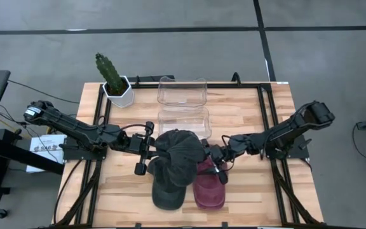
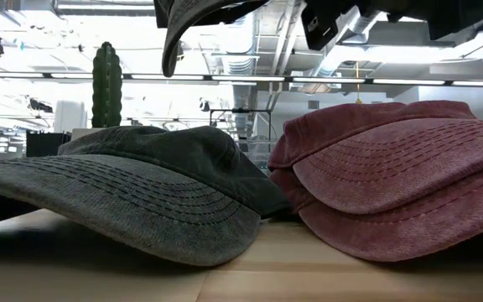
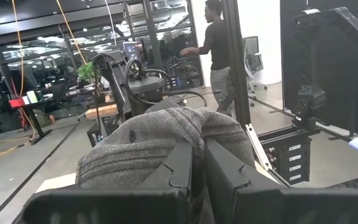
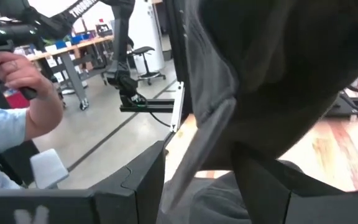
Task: Pick & Place hat
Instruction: Put the top black cap into the bottom transparent bin
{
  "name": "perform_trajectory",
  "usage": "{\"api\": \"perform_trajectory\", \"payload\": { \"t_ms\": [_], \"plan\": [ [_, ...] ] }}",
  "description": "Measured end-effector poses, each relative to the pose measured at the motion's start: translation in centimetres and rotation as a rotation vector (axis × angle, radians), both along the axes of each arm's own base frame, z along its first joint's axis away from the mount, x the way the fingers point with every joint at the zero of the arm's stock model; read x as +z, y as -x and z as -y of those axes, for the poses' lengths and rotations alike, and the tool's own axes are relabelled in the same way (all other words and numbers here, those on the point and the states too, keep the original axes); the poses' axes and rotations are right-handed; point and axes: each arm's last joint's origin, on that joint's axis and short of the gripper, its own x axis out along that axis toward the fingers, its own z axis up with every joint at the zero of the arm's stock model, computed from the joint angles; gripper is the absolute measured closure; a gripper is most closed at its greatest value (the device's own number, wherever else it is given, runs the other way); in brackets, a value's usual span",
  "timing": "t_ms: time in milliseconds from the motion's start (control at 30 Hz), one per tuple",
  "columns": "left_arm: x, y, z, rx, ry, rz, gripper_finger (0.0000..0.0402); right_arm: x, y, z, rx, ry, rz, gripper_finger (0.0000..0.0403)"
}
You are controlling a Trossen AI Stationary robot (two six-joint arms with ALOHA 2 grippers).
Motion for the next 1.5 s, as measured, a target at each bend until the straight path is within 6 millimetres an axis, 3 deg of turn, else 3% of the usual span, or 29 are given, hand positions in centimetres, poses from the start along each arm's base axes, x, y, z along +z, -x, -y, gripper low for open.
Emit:
{"api": "perform_trajectory", "payload": {
  "t_ms": [267, 467, 700, 1167, 1500],
  "plan": [
    [0.01, 0.0, 0.0, 0.0, -0.001, 0.001, 0.0378, -0.41, -0.38, 0.43, -0.019, -0.008, -0.009, 0.025],
    [0.04, 0.0, 0.0, 0.0, 0.001, 0.004, 0.0378, -0.43, -0.4, 0.51, -0.019, 0.007, -0.004, 0.0385],
    [0.05, 0.01, 0.01, -0.001, 0.006, 0.003, 0.0371, -0.43, -0.4, 0.51, -0.018, 0.008, -0.003, 0.0396],
    [-0.52, 0.16, 0.59, -0.189, 0.078, -0.08, 0.0294, -0.84, -0.32, 0.5, -0.013, 0.036, -0.04, 0.04],
    [-0.78, 0.4, 0.94, -0.245, 0.087, -0.122, 0.0286, -1.09, 0.03, -0.38, 0.017, 0.043, -0.069, 0.04]
  ]
}}
